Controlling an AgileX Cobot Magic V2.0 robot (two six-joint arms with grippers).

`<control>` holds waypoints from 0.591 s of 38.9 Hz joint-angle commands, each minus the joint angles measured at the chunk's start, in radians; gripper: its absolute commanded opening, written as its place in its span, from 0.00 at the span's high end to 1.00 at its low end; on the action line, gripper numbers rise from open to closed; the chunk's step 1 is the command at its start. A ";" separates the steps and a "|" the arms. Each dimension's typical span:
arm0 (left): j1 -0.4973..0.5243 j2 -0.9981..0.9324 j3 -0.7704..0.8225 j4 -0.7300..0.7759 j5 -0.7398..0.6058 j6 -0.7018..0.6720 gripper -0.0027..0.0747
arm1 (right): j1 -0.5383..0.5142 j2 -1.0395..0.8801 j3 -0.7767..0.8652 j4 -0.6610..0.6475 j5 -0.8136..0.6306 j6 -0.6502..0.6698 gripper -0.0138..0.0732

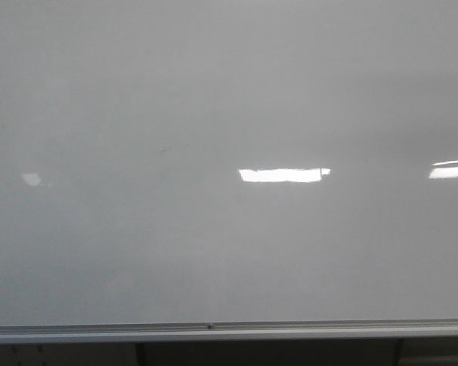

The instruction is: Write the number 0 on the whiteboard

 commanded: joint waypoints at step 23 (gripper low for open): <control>0.072 0.547 -0.101 -0.028 -0.329 -0.011 0.17 | 0.000 0.014 -0.036 -0.010 -0.070 0.000 0.23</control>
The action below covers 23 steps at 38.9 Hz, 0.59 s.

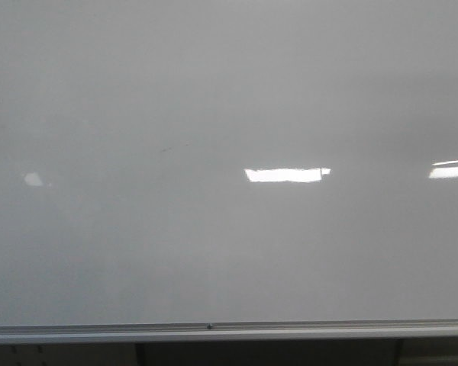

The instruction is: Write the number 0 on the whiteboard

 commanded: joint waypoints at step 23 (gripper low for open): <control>0.073 0.643 -0.342 -0.031 -0.159 -0.011 0.21 | 0.000 0.014 -0.036 -0.010 -0.069 0.000 0.23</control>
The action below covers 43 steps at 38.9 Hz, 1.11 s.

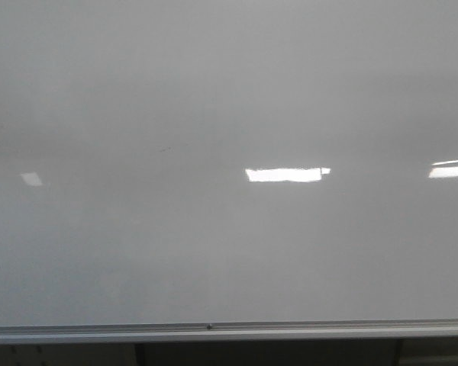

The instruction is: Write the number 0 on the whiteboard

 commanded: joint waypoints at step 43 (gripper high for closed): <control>-0.022 0.021 -0.116 -0.009 0.090 -0.008 0.99 | 0.000 0.014 -0.036 -0.009 -0.069 0.000 0.23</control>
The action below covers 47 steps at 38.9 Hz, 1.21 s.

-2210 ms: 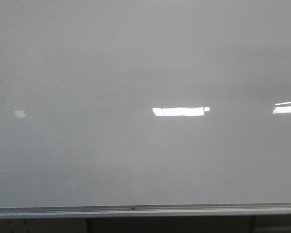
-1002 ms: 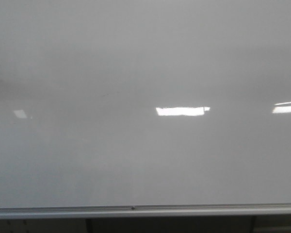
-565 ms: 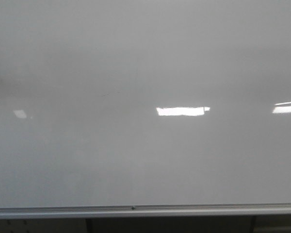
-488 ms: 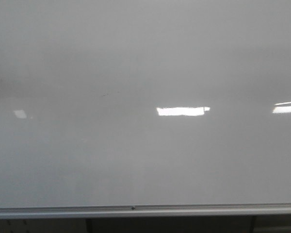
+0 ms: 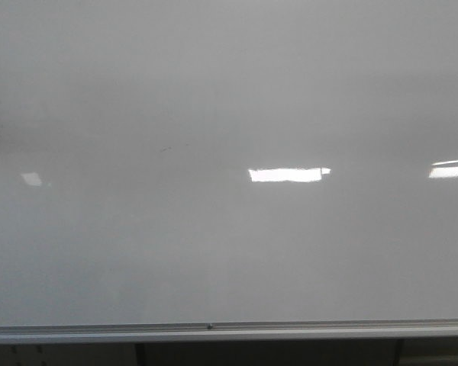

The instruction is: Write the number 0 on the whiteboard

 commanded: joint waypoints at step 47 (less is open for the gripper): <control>-0.644 -0.136 -0.196 -0.709 1.166 0.912 0.99 | 0.151 0.888 -0.484 0.982 0.914 -0.809 0.23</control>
